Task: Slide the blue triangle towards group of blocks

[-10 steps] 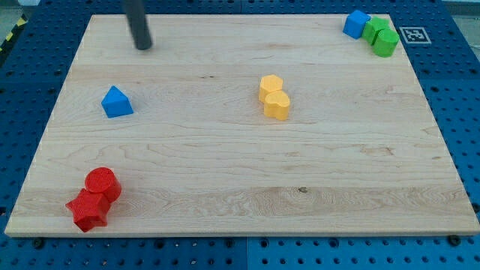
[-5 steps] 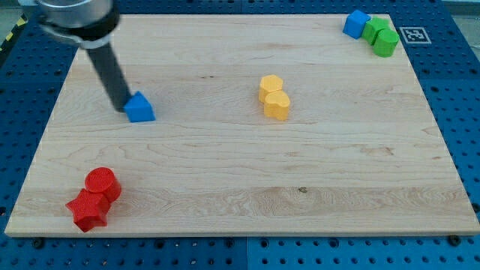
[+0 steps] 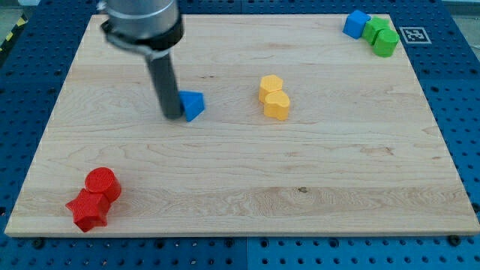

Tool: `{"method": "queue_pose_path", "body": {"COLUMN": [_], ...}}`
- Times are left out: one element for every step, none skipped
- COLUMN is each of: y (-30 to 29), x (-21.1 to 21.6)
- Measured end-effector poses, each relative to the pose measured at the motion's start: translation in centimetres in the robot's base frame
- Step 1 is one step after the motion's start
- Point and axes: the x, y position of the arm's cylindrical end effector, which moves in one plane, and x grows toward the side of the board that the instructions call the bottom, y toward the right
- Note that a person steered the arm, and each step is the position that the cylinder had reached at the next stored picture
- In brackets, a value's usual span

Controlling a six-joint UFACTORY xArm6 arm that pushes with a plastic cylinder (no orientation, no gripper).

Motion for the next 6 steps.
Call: {"method": "queue_pose_path", "body": {"y": [0.7,-0.2,1.0,6.1,10.1,9.8], "x": [-2.3,0.2,1.6,-3.4,-8.3,-7.7]}}
